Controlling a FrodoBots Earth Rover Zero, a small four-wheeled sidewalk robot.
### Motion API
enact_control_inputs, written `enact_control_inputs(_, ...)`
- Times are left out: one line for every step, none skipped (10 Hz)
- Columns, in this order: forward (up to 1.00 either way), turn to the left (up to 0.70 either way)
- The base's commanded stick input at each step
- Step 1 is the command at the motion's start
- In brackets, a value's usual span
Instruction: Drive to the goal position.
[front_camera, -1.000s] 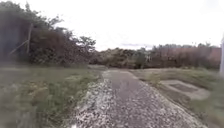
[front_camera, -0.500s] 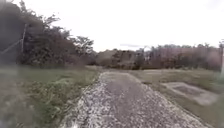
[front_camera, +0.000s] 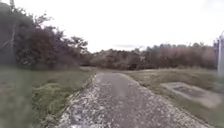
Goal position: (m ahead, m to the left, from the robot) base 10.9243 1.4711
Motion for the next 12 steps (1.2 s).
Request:
enact_control_inputs(0.85,0.00)
enact_control_inputs(0.85,0.00)
enact_control_inputs(0.85,0.00)
enact_control_inputs(0.85,0.00)
enact_control_inputs(0.85,0.00)
enact_control_inputs(0.85,0.00)
enact_control_inputs(0.85,0.00)
enact_control_inputs(0.85,0.00)
enact_control_inputs(0.85,0.00)
enact_control_inputs(0.85,0.00)
enact_control_inputs(0.85,0.00)
enact_control_inputs(0.85,0.00)
